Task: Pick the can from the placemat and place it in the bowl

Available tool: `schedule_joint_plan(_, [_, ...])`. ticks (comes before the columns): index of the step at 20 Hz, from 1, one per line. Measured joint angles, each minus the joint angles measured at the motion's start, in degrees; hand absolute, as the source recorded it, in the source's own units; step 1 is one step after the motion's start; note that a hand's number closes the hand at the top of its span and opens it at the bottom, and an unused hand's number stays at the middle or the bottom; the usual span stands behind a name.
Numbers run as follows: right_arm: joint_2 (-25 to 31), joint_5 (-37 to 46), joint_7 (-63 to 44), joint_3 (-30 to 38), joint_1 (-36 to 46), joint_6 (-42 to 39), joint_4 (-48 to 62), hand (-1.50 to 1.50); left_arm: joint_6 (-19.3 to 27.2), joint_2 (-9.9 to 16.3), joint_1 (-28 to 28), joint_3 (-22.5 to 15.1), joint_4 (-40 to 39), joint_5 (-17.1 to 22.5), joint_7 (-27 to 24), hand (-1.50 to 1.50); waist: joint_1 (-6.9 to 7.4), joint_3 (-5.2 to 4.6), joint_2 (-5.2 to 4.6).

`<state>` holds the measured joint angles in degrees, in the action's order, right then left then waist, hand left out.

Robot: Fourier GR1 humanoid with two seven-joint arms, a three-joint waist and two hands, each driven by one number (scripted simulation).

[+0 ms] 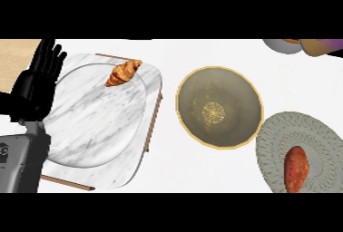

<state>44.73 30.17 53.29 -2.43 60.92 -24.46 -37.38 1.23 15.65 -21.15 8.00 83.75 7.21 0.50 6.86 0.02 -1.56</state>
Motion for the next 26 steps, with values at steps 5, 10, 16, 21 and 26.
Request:
schedule_joint_plan(5, [-2.7,-2.06,-1.42,-5.27,4.04,-2.19,-0.26,1.5,0.42,0.32,0.46,0.78,-0.39,-0.08,-0.13,0.0,-1.32,-0.07,0.37])
schedule_joint_plan(10, [-7.09,-3.3,-3.63,-11.04,6.81,-3.79,-1.43,1.5,0.34,0.96,1.8,1.96,-0.6,0.2,-0.67,0.0,-2.72,-0.11,0.82])
schedule_joint_plan(16, [-12.47,-4.35,-5.37,-17.17,6.74,-3.92,-2.44,1.5,-0.01,1.54,3.35,3.06,-0.58,0.5,-1.65,0.0,-4.16,-0.08,1.05])
schedule_joint_plan(21, [-16.68,-3.41,-6.62,-21.32,4.42,-1.35,-3.53,1.5,0.14,1.5,5.33,3.41,1.36,0.63,-1.21,0.0,-5.13,-0.04,1.3])
schedule_joint_plan(26, [-21.54,0.01,-8.48,-23.91,1.61,2.99,-1.88,1.5,-0.79,2.65,6.5,4.88,2.6,1.77,-0.16,0.0,-5.62,-0.03,1.36])
